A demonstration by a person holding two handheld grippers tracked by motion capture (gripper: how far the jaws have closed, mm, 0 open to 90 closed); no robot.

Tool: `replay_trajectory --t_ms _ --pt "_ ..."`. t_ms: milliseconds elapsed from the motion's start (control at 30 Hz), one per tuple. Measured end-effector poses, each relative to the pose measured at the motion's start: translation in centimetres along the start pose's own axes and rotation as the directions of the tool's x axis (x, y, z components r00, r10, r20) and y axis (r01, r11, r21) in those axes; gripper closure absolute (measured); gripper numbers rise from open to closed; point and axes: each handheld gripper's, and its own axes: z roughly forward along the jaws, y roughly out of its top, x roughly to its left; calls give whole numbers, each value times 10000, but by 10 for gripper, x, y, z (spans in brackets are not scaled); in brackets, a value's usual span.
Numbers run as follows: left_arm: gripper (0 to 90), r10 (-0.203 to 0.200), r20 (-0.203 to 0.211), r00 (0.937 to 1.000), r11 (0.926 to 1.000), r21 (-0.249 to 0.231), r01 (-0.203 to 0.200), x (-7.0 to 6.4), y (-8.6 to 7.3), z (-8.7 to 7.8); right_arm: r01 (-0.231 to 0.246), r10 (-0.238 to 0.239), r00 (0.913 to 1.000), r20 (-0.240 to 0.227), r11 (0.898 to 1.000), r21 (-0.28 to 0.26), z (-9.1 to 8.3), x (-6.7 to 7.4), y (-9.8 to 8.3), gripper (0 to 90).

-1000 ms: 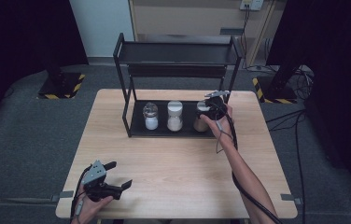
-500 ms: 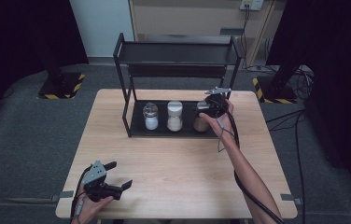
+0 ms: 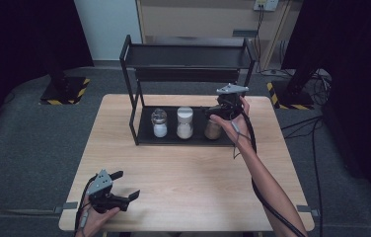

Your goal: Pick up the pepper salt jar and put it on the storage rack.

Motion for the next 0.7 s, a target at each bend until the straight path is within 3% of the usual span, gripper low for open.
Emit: replay_trajectory --t_ms 367,700 --pt "7 -83 -45 10000 10000 -21 83 0 0 0 219 -241 9989 -413 9984 -527 -31 9 -2 76" --pt "6 -128 11 9999 9999 59 128 2 0 4 212 -250 9990 -359 9946 -1017 -63 11 -15 69"
